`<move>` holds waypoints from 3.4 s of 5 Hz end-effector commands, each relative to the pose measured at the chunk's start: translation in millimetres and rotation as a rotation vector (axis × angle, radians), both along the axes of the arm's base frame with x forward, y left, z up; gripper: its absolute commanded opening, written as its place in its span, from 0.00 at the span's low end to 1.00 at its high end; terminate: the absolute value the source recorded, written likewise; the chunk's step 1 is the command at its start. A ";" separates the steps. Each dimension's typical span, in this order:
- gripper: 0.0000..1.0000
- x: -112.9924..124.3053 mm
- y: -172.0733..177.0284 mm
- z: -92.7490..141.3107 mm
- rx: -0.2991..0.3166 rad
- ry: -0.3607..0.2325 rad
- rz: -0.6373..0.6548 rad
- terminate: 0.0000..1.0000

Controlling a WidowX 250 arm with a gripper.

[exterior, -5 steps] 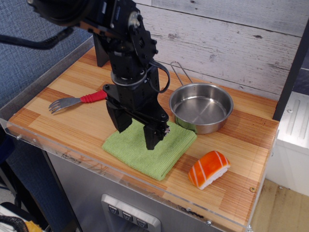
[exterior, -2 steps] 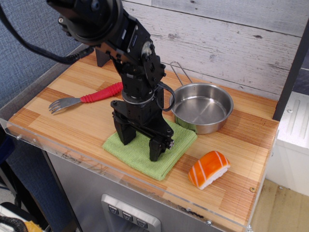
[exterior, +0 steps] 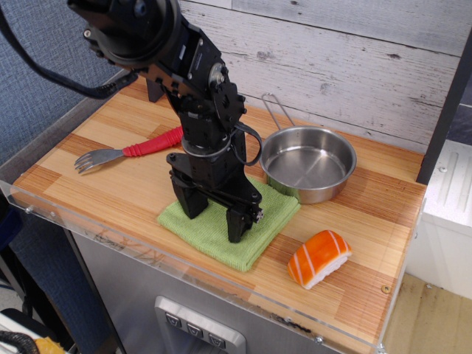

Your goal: Put the napkin right next to the fork.

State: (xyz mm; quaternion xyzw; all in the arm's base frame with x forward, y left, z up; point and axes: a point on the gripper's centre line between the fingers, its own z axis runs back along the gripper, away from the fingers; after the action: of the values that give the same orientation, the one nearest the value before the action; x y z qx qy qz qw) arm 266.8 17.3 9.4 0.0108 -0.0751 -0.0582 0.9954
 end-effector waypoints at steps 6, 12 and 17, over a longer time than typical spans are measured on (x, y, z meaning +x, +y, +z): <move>1.00 63.4 113.6 12.1 0.023 -0.029 0.206 0.00; 1.00 75.1 141.1 32.5 0.016 -0.067 0.265 0.00; 1.00 56.6 148.3 123.7 0.071 -0.256 0.343 0.00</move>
State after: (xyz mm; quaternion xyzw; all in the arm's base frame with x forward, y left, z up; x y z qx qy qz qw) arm 328.3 163.1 118.2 0.0558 -0.1778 0.1106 0.9762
